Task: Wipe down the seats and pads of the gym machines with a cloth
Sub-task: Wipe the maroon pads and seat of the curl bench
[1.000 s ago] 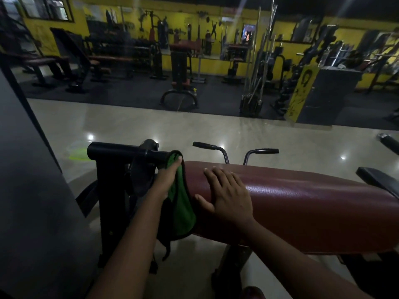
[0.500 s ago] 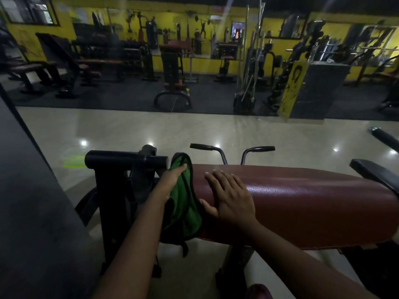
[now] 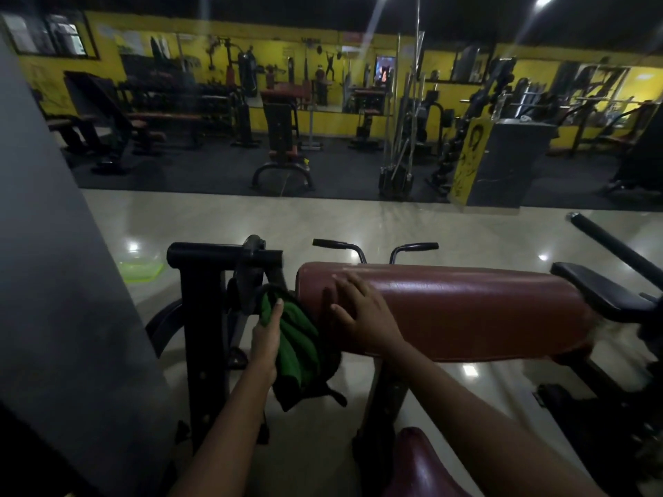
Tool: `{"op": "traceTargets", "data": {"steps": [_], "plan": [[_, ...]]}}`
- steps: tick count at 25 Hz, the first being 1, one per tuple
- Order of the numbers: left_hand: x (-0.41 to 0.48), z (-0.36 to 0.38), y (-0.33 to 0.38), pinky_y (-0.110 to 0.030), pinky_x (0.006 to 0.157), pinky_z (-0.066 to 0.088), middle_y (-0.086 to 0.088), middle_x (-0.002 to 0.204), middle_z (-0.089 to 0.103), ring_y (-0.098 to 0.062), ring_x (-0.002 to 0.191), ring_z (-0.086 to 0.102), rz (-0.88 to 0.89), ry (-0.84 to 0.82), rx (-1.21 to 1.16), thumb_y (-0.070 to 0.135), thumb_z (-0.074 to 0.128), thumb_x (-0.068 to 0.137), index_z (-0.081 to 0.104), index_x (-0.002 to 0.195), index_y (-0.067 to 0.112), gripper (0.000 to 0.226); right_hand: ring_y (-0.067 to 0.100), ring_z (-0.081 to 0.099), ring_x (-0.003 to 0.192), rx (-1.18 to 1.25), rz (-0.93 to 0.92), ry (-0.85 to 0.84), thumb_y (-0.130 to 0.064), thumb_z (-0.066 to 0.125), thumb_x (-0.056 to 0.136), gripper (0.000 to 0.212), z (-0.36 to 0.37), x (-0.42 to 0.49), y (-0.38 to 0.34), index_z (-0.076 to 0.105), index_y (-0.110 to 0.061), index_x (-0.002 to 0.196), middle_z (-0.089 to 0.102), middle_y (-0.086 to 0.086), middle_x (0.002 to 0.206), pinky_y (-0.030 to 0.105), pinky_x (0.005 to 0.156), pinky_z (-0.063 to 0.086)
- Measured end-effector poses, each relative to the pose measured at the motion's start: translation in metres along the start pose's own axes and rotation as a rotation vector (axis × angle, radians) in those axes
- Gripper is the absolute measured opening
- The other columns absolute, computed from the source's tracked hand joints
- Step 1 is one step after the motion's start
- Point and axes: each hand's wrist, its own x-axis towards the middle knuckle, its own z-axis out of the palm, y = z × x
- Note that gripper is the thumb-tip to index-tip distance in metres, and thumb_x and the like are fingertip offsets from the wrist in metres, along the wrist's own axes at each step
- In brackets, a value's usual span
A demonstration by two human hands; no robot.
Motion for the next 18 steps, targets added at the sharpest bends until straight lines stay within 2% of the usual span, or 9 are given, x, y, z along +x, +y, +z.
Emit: {"op": "traceTargets", "data": {"steps": [2, 3, 5, 7, 10, 13, 14, 16, 18], "plan": [[-0.020, -0.016, -0.006, -0.048, 0.091, 0.051, -0.019, 0.110, 0.065, -0.034, 0.099, 0.063, -0.028, -0.015, -0.064, 0.048, 0.059, 0.084, 0.061, 0.110, 0.008, 0.048, 0.013, 0.047, 0.125, 0.491, 0.121, 0.082, -0.018, 0.053, 0.094, 0.034, -0.001, -0.037, -0.029, 0.054, -0.027, 0.126, 0.053, 0.000, 0.133, 0.031, 0.108, 0.035], [-0.035, -0.019, -0.007, -0.045, 0.089, 0.051, -0.018, 0.106, 0.066, -0.033, 0.097, 0.063, -0.061, -0.061, -0.099, 0.050, 0.057, 0.085, 0.062, 0.111, 0.008, 0.050, 0.008, 0.052, 0.118, 0.708, 0.178, 0.080, -0.011, 0.052, 0.094, 0.032, 0.000, -0.056, -0.042, 0.057, -0.029, 0.120, 0.058, -0.004, 0.126, 0.030, 0.105, 0.040], [-0.068, -0.016, -0.012, -0.038, 0.081, 0.052, -0.013, 0.097, 0.069, -0.029, 0.089, 0.064, -0.109, -0.184, -0.152, 0.051, 0.051, 0.087, 0.064, 0.107, 0.008, 0.049, 0.001, 0.055, 0.111, 0.958, 0.241, 0.019, -0.007, 0.051, 0.094, 0.035, 0.002, -0.087, -0.060, 0.055, -0.027, 0.122, 0.058, -0.012, 0.121, 0.025, 0.100, 0.044], [-0.098, -0.002, -0.022, -0.035, 0.074, 0.051, -0.009, 0.088, 0.071, -0.025, 0.083, 0.065, -0.114, -0.257, -0.204, 0.049, 0.048, 0.089, 0.065, 0.106, 0.009, 0.046, -0.003, 0.054, 0.110, 0.992, 0.274, 0.004, -0.011, 0.053, 0.094, 0.038, -0.001, -0.108, -0.066, 0.050, -0.021, 0.130, 0.056, -0.013, 0.121, 0.019, 0.096, 0.045], [-0.132, 0.028, -0.042, -0.028, 0.058, 0.052, -0.004, 0.067, 0.073, -0.020, 0.067, 0.067, -0.154, -0.235, -0.265, 0.049, 0.041, 0.092, 0.066, 0.096, 0.010, 0.046, -0.001, 0.059, 0.096, 0.995, 0.392, -0.063, -0.026, 0.047, 0.097, 0.028, -0.018, -0.135, -0.049, 0.057, -0.022, 0.123, 0.063, -0.010, 0.108, 0.017, 0.082, 0.050], [-0.166, 0.062, -0.063, -0.023, 0.045, 0.051, -0.007, 0.054, 0.068, -0.021, 0.049, 0.064, -0.239, -0.204, -0.306, 0.053, 0.034, 0.093, 0.062, 0.085, 0.007, 0.054, 0.003, 0.060, 0.069, 0.965, 0.417, -0.238, -0.018, 0.046, 0.098, 0.024, -0.047, -0.163, -0.008, 0.065, -0.019, 0.112, 0.068, -0.002, 0.087, 0.020, 0.065, 0.047], [-0.177, 0.077, -0.070, -0.022, 0.043, 0.050, -0.008, 0.052, 0.066, -0.021, 0.045, 0.063, -0.258, -0.191, -0.316, 0.054, 0.033, 0.093, 0.062, 0.082, 0.006, 0.057, 0.005, 0.060, 0.068, 0.939, 0.414, -0.266, -0.014, 0.050, 0.096, 0.022, -0.059, -0.170, 0.007, 0.066, -0.018, 0.111, 0.069, 0.002, 0.087, 0.020, 0.064, 0.047], [-0.202, 0.119, -0.088, -0.020, 0.039, 0.048, -0.008, 0.046, 0.064, -0.019, 0.039, 0.062, -0.220, -0.154, -0.340, 0.050, 0.033, 0.094, 0.064, 0.071, 0.004, 0.060, 0.008, 0.062, 0.085, 0.877, 0.358, -0.273, -0.010, 0.057, 0.091, 0.025, -0.083, -0.188, 0.046, 0.065, -0.016, 0.114, 0.068, 0.005, 0.102, 0.017, 0.074, 0.050], [-0.224, 0.168, -0.104, -0.025, 0.051, 0.049, -0.006, 0.048, 0.064, -0.019, 0.048, 0.062, -0.148, -0.097, -0.407, 0.048, 0.035, 0.094, 0.064, 0.070, 0.007, 0.056, 0.010, 0.055, 0.108, 0.841, 0.249, -0.310, -0.021, 0.057, 0.092, 0.027, -0.105, -0.206, 0.084, 0.061, -0.024, 0.118, 0.059, 0.002, 0.119, 0.018, 0.094, 0.046]]}}
